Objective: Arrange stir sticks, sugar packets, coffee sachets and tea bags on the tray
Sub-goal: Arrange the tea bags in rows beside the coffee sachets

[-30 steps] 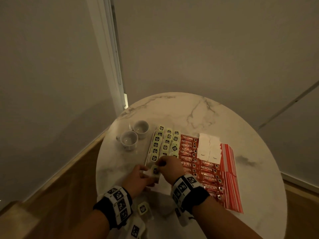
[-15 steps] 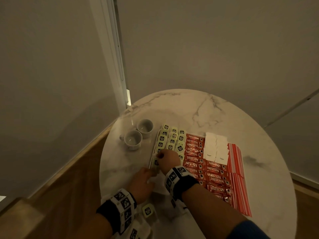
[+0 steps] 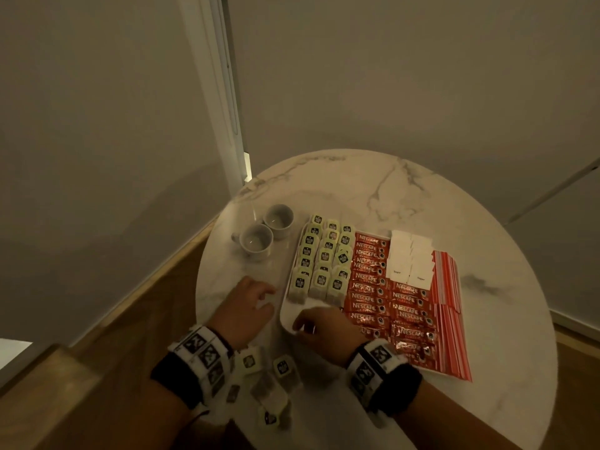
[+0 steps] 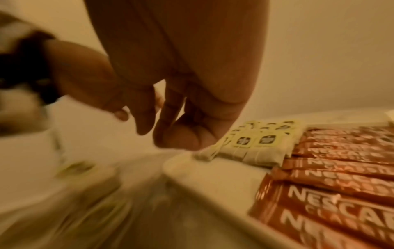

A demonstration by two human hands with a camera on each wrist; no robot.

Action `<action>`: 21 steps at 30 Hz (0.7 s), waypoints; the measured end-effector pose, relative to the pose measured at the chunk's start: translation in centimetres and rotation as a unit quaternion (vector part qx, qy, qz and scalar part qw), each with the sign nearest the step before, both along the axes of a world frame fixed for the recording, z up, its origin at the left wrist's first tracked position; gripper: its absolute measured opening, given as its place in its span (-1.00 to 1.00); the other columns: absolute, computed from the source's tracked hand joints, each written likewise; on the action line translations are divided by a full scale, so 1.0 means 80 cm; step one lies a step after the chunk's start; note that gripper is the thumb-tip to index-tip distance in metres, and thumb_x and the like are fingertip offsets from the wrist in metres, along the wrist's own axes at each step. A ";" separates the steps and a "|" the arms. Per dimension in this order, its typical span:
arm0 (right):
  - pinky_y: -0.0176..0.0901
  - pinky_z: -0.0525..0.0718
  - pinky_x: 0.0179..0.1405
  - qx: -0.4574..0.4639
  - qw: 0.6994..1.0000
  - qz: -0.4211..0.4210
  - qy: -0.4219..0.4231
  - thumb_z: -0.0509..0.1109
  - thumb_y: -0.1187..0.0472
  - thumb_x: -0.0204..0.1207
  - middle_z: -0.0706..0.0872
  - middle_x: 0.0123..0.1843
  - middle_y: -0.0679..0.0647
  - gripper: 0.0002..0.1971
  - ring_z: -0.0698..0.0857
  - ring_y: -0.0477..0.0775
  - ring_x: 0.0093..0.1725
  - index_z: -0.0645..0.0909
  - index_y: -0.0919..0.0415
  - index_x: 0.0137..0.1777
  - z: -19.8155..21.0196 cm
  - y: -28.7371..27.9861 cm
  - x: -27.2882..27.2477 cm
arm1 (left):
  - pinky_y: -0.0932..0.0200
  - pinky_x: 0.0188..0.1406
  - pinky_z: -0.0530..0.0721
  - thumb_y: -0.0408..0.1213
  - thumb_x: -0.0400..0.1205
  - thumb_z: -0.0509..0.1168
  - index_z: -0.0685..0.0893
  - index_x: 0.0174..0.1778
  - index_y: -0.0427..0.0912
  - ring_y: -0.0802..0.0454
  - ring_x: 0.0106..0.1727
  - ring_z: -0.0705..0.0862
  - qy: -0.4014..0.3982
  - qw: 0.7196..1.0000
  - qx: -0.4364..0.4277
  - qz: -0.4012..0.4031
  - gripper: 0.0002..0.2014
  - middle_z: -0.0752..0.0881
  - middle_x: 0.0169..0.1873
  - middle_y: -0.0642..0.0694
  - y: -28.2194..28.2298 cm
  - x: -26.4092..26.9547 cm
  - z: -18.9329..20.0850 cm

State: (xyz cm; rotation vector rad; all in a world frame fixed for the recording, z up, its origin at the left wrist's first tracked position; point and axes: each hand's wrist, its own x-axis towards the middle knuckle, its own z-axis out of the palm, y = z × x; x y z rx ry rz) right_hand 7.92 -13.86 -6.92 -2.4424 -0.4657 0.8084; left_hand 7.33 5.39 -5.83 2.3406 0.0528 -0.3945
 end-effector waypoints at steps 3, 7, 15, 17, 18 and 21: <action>0.02 0.63 0.24 -0.063 0.995 0.078 0.012 0.27 0.13 0.63 0.64 0.24 0.11 -0.70 0.64 0.15 0.19 0.59 0.10 0.33 -0.009 0.007 -0.030 | 0.49 -0.27 0.36 -0.18 0.60 0.35 0.58 0.19 0.05 0.27 -0.21 0.47 0.009 0.999 0.028 -0.015 -0.75 0.50 0.01 0.02 0.032 -0.012 0.000; 0.11 0.61 0.08 -0.106 0.984 0.141 -0.033 0.18 0.09 0.66 0.54 0.26 0.21 -0.67 0.62 0.34 0.17 0.54 0.17 0.35 -0.024 0.023 -0.051 | 0.30 0.07 0.48 0.01 0.53 0.39 0.54 0.33 0.04 0.11 0.15 0.52 0.042 0.987 0.147 -0.056 -0.55 0.43 0.10 0.06 0.068 -0.032 -0.015; 0.07 0.65 0.13 -0.117 0.984 0.133 -0.032 0.37 0.16 0.56 0.33 0.36 0.17 -0.62 0.60 0.25 0.12 0.46 0.30 0.32 -0.038 0.018 -0.065 | 0.12 0.35 0.52 0.10 0.42 0.47 0.21 0.57 0.00 -0.12 0.41 0.46 0.180 0.966 0.183 -0.028 -0.14 0.26 0.47 -0.15 0.081 -0.069 -0.055; 0.06 0.63 0.18 -0.106 0.987 0.119 -0.015 0.35 0.12 0.58 0.36 0.39 0.16 -0.60 0.61 0.25 0.17 0.46 0.28 0.35 -0.037 0.013 -0.065 | 0.12 0.23 0.59 -0.05 0.46 0.47 0.29 0.49 -0.02 -0.12 0.31 0.53 0.177 0.967 0.181 -0.023 -0.28 0.33 0.40 -0.16 0.077 -0.070 -0.061; 0.04 0.61 0.22 -0.098 0.990 0.106 -0.004 0.35 0.12 0.57 0.42 0.39 0.16 -0.59 0.60 0.24 0.23 0.45 0.24 0.37 -0.036 0.010 -0.065 | 0.12 0.16 0.61 -0.11 0.48 0.46 0.34 0.43 -0.03 -0.11 0.24 0.56 0.170 0.968 0.181 -0.019 -0.36 0.37 0.35 -0.16 0.074 -0.069 -0.064; -0.13 0.55 0.12 -0.079 0.995 0.049 0.042 0.42 0.18 0.51 0.61 0.28 0.09 -0.68 0.62 0.14 0.25 0.53 0.10 0.25 -0.030 -0.002 -0.061 | 0.10 0.08 0.61 -0.23 0.52 0.38 0.39 0.28 -0.04 -0.07 0.14 0.60 0.156 0.970 0.188 -0.016 -0.56 0.49 0.24 -0.11 0.071 -0.062 -0.068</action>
